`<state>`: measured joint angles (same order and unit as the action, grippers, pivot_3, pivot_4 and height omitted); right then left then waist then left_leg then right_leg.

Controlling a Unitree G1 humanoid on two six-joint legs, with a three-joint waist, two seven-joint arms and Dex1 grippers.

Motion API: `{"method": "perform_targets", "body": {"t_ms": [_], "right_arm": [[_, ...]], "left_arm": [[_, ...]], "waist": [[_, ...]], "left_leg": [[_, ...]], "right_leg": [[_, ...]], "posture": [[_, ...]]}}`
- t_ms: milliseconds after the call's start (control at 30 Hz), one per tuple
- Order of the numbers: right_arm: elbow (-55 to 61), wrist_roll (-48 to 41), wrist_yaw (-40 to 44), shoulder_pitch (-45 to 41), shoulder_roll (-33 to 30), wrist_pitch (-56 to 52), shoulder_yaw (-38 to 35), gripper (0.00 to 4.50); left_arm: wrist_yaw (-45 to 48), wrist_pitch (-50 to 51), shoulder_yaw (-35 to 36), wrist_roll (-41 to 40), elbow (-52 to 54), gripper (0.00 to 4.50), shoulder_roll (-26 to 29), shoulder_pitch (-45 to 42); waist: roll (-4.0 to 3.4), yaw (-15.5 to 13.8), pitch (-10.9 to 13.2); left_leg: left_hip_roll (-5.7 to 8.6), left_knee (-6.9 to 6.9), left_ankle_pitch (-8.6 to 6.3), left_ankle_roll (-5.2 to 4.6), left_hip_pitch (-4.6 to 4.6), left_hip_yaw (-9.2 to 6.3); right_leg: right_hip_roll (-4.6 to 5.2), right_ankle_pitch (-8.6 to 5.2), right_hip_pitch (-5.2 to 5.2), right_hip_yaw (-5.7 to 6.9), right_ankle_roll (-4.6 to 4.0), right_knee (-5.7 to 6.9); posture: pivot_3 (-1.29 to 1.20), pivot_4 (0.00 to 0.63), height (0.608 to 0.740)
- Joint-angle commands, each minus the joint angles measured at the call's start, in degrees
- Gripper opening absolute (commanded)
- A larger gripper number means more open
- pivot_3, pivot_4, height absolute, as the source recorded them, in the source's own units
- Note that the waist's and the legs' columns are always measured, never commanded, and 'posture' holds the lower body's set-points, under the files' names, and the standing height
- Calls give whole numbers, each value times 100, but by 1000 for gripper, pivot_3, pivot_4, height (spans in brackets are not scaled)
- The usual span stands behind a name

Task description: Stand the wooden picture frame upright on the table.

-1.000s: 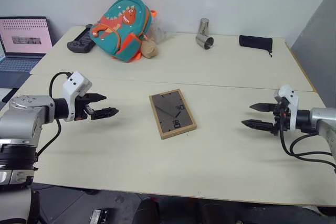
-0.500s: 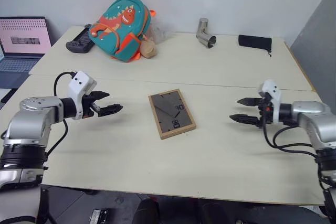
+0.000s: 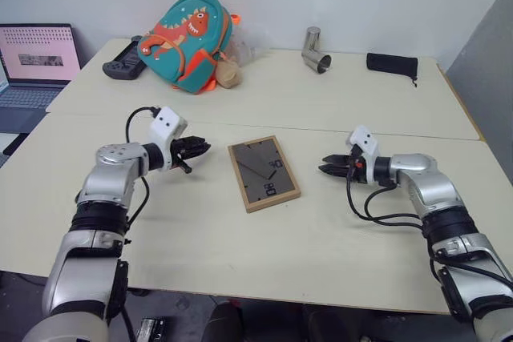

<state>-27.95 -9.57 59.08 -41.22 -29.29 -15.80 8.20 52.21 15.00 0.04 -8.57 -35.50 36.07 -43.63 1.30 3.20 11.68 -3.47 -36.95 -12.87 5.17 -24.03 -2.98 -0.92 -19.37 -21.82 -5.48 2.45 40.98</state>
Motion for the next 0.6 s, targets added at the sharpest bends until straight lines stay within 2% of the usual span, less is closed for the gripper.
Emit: {"method": "perform_targets", "body": {"t_ms": [33, 100, 300, 600], "right_arm": [[201, 101, -128, -20, 264, 140, 91, 263], [365, 103, -124, 37, 412, 60, 150, 13], [930, 189, -68, 271, 621, -89, 416, 13], [2207, 0, 170, 833, 537, -738, 714, 13]], "left_arm": [[26, -326, -130, 152, -308, 153, -213, -272], [41, -433, -190, 213, -477, 0, -335, -338], [80, -780, -386, 422, -965, 0, -675, -534], [-60, -1088, -352, 574, -1566, 0, -1006, -865]], "waist": [[0, 1, 0], [0, 1, 0], [0, 2, 0], [0, -30, 0]], "left_leg": [[0, 0, 0, 0, 0, -1], [0, 0, 0, 0, 1, -1], [0, 0, 0, 0, 0, -2], [3, -1, 0, 0, -1, -10]], "right_leg": [[0, 0, 0, 1, 0, 0], [-1, 0, 0, 1, 0, 3], [0, 0, -1, 3, 0, 3], [0, 0, 3, 9, 0, 4]], "posture": [[0, 150, 740], [0, 150, 740], [0, 150, 740], [0, 150, 740]]}}
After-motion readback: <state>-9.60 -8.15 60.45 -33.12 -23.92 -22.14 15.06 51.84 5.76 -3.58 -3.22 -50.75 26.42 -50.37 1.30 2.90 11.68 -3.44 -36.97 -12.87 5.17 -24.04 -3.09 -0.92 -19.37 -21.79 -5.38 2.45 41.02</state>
